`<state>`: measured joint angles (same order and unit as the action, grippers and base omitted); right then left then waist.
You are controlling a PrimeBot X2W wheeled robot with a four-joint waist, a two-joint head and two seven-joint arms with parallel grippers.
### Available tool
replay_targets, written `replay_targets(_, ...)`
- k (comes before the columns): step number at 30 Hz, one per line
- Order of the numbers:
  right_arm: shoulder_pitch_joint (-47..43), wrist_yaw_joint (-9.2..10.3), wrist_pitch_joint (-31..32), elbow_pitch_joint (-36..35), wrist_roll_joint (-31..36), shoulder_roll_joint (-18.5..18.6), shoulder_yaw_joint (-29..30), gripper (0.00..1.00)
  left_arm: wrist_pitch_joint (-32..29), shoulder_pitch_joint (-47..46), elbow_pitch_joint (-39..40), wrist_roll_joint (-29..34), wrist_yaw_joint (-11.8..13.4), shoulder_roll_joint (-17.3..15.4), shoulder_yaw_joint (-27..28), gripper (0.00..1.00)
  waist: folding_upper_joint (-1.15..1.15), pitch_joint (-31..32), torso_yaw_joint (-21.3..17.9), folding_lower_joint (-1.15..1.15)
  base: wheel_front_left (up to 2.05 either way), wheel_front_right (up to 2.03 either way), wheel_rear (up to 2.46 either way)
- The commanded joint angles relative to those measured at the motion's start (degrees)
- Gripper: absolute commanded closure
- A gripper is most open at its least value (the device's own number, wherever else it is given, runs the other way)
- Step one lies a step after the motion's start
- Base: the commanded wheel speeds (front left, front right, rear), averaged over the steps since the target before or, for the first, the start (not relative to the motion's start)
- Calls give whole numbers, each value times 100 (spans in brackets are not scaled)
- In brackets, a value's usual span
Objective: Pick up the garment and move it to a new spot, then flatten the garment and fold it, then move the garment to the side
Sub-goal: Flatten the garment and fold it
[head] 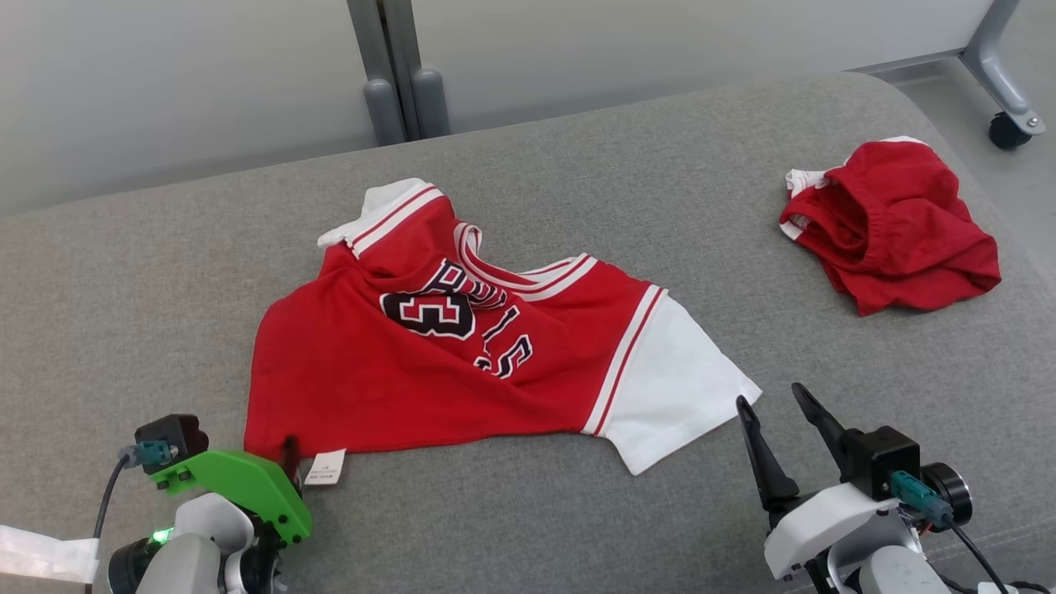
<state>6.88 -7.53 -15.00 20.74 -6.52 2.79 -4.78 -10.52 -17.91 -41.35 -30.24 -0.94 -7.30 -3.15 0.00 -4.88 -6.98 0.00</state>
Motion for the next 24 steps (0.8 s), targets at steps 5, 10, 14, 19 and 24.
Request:
replay_targets(5,99,9,-26,67,112,23,53,0,25,-158,-218,-10,-131,-7,-91,62,0,-27,-26,0,0,0,0)
replay_targets(10,243,9,-26,263,325,23,219,0,219,-286,-269,-5,-218,34,-163,100,0,-48,10,0,0,0,0)
replay_targets(14,556,9,164,659,599,20,391,0,472,-358,-219,-11,-290,55,-186,100,0,-86,62,0,0,0,0)
replay_targets(19,964,9,555,1256,850,20,461,0,829,-342,-31,-49,-360,83,-180,100,0,-124,183,0,0,0,0)
replay_targets(24,1327,9,938,1853,1102,22,477,0,1083,-146,239,-41,-413,97,-223,100,0,-177,308,0,0,0,0)
